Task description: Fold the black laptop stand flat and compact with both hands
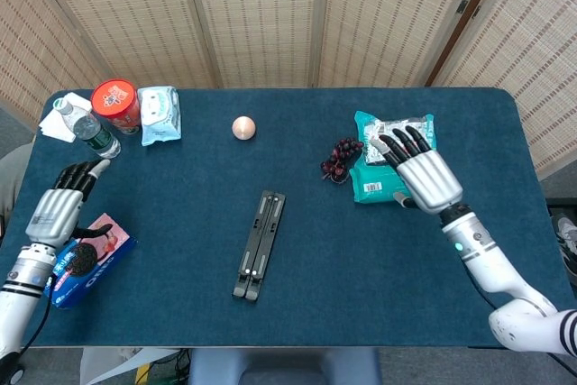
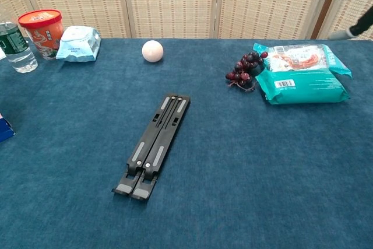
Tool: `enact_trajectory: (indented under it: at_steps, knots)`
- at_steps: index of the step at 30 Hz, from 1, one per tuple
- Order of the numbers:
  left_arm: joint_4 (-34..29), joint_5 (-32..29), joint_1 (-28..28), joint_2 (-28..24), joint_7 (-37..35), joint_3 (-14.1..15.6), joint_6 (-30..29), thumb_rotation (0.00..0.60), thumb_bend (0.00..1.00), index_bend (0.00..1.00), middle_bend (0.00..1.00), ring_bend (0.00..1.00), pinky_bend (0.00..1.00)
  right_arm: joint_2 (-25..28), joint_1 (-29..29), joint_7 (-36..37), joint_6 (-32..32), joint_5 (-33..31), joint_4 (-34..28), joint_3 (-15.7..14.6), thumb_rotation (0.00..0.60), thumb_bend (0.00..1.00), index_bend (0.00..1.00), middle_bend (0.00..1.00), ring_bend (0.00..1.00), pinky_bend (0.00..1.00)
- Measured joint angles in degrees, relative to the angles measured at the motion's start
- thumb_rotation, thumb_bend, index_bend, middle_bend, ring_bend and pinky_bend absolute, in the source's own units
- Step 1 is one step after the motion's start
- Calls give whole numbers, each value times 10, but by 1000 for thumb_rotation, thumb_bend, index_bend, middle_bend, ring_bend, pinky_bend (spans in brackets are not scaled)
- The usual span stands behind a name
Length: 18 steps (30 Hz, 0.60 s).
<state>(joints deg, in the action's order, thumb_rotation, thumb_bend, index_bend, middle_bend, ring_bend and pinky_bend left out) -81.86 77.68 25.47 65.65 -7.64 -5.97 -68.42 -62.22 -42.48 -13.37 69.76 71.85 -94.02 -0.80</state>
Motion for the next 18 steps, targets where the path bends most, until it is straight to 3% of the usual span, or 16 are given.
enact_trajectory:
  at_steps: [18]
  knots:
    - [-82,9,-115,-52,122,26,-143,600,126,2,72,0,0,44,237,33,188,47,-19,-48,600,135,0,121,0,0]
